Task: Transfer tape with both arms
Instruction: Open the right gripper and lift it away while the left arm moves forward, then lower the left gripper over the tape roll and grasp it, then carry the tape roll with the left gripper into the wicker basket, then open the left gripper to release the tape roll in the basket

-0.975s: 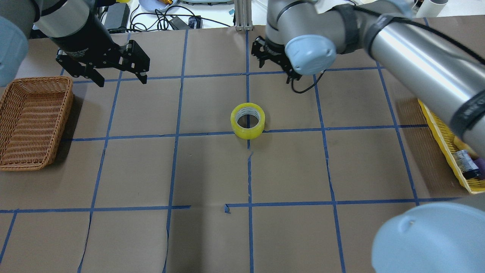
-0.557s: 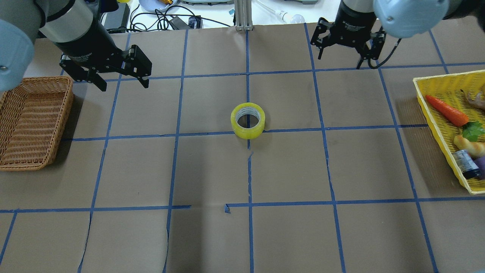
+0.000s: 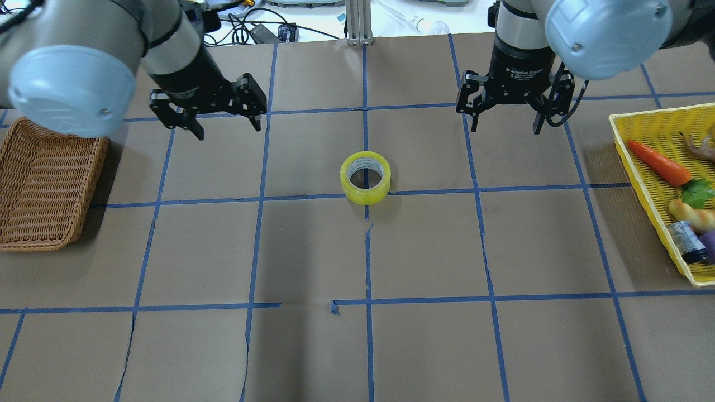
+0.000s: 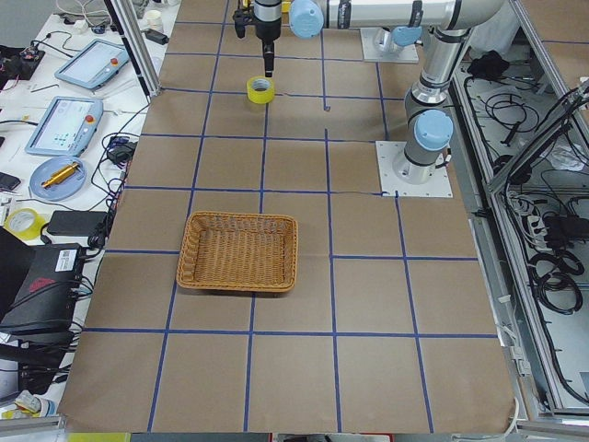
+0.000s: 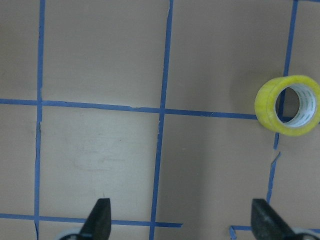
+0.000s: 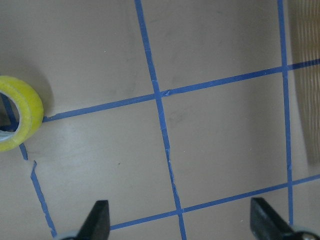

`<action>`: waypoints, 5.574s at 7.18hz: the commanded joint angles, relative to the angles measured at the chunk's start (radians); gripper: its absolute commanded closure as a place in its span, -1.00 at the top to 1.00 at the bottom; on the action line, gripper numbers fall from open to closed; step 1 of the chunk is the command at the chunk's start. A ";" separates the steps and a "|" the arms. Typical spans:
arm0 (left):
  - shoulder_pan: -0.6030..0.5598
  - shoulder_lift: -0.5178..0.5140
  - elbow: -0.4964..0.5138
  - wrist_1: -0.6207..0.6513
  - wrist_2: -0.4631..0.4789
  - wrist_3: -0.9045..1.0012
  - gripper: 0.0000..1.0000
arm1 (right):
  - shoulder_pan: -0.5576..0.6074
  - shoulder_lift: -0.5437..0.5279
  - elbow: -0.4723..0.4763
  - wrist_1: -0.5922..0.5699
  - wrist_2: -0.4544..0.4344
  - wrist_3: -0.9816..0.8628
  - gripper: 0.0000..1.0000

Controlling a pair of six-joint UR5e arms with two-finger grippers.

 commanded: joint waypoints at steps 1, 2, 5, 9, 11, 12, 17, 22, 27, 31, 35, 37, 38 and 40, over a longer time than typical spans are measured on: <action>-0.079 -0.159 -0.034 0.265 -0.008 -0.133 0.95 | -0.016 -0.027 0.007 -0.003 -0.003 -0.161 1.00; -0.090 -0.234 -0.032 0.351 -0.011 -0.145 0.96 | -0.050 -0.038 0.005 -0.002 0.002 -0.192 1.00; -0.177 -0.397 -0.029 0.497 -0.011 -0.163 0.96 | -0.075 -0.046 0.006 -0.006 0.000 -0.193 1.00; -0.211 -0.446 -0.038 0.498 -0.011 -0.153 0.25 | -0.076 -0.046 0.013 -0.008 -0.015 -0.193 1.00; -0.213 -0.446 -0.035 0.487 0.003 -0.151 -0.58 | -0.073 -0.046 0.014 -0.009 -0.012 -0.191 1.00; -0.211 -0.448 -0.035 0.491 0.003 -0.152 -0.78 | -0.073 -0.058 0.008 -0.009 0.002 -0.197 1.00; -0.019 -0.253 0.117 0.203 0.009 0.081 -0.91 | -0.070 -0.077 0.019 -0.009 0.023 -0.194 1.00; 0.536 -0.218 0.216 -0.024 0.013 0.671 -0.92 | -0.067 -0.078 0.020 -0.012 0.046 -0.197 1.00; 0.871 -0.397 0.219 0.173 0.013 1.162 -0.92 | -0.067 -0.078 0.020 -0.017 0.046 -0.197 1.00; 0.881 -0.520 0.216 0.266 0.003 1.164 -0.81 | -0.067 -0.077 0.020 -0.019 0.043 -0.197 1.00; 0.735 -0.386 0.227 0.232 0.024 1.040 0.87 | -0.067 -0.078 0.016 -0.022 0.046 -0.194 1.00; 0.537 -0.223 0.215 0.072 0.078 0.827 0.87 | -0.067 -0.081 0.016 -0.022 0.057 -0.197 1.00; 0.440 -0.157 0.209 0.009 0.085 0.647 0.87 | -0.067 -0.081 0.016 -0.022 0.074 -0.199 1.00; 0.229 -0.050 0.134 -0.035 0.075 0.322 0.94 | -0.069 -0.080 0.011 -0.022 0.073 -0.200 1.00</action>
